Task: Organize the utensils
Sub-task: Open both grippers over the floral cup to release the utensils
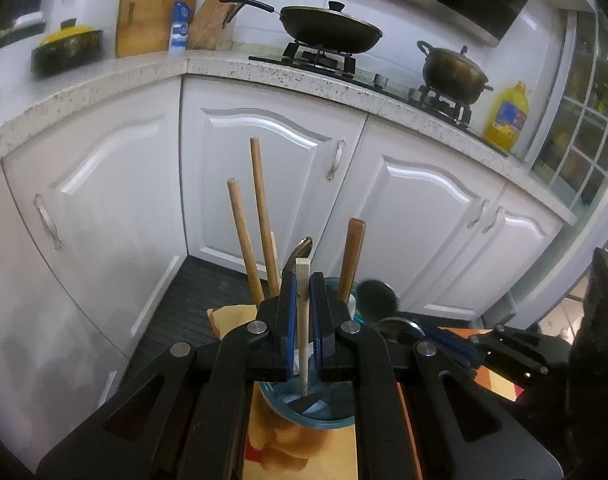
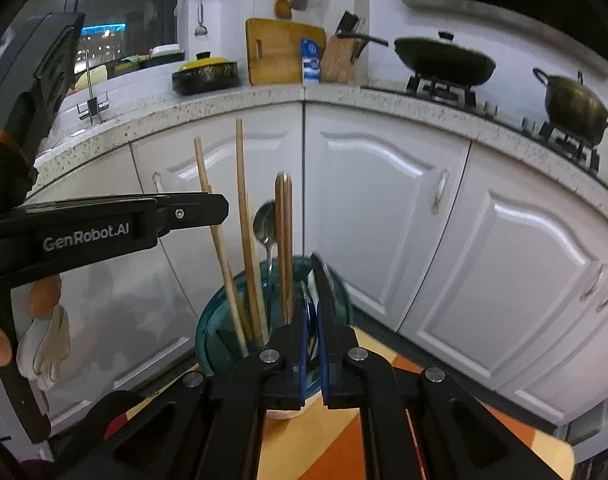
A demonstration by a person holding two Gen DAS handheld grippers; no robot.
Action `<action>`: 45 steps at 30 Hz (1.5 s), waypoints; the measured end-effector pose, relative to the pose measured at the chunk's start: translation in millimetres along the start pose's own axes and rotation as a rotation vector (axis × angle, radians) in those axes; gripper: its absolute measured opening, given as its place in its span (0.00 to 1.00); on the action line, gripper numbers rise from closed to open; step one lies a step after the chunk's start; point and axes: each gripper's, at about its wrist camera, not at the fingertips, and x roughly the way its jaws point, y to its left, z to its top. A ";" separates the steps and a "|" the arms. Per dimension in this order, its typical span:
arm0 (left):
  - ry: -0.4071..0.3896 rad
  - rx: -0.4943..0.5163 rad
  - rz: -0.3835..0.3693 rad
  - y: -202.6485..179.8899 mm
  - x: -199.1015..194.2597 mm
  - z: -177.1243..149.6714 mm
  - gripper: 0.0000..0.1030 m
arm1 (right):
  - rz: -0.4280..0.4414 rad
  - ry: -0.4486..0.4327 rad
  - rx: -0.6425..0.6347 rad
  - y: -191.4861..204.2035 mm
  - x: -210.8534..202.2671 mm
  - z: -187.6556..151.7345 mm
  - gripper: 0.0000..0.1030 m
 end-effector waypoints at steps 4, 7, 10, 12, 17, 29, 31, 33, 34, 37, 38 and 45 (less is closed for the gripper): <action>0.001 -0.012 -0.004 -0.5 -0.3 -2.0 0.05 | 0.055 0.020 0.049 -8.5 3.2 1.6 0.05; 0.021 -0.022 -0.004 1.8 2.9 -4.3 0.06 | 0.097 0.042 0.102 -14.7 4.4 -1.8 0.11; 0.028 -0.038 -0.008 5.0 2.6 -7.9 0.23 | 0.104 0.031 0.113 -15.7 -0.3 -6.8 0.28; 0.022 -0.053 -0.013 7.7 -0.3 -9.6 0.34 | 0.103 0.032 0.114 -16.3 -2.1 -8.4 0.28; 0.016 -0.064 0.002 13.4 -8.3 -15.2 0.39 | 0.111 0.018 0.139 -21.3 -14.0 -10.4 0.28; -0.017 0.013 0.102 -3.0 -30.8 -39.5 0.39 | 0.069 -0.019 0.210 -23.7 -43.6 -23.2 0.37; -0.024 0.023 0.112 -6.3 -36.3 -42.7 0.39 | 0.049 -0.030 0.213 -22.0 -49.5 -24.0 0.38; -0.029 0.028 0.122 -8.8 -39.9 -44.2 0.39 | 0.035 -0.041 0.208 -19.9 -56.6 -25.4 0.38; -0.034 0.030 0.127 -10.4 -42.8 -45.6 0.39 | 0.028 -0.045 0.205 -18.4 -59.4 -25.5 0.38; -0.043 0.037 0.141 -16.6 -50.2 -48.5 0.39 | 0.008 -0.063 0.193 -14.6 -68.7 -27.2 0.40; -0.047 0.039 0.147 -18.7 -52.5 -49.1 0.39 | 0.004 -0.069 0.193 -13.2 -71.6 -28.4 0.41; -0.074 0.078 0.186 -34.4 -65.3 -53.6 0.39 | -0.016 -0.079 0.198 -12.3 -81.3 -32.9 0.45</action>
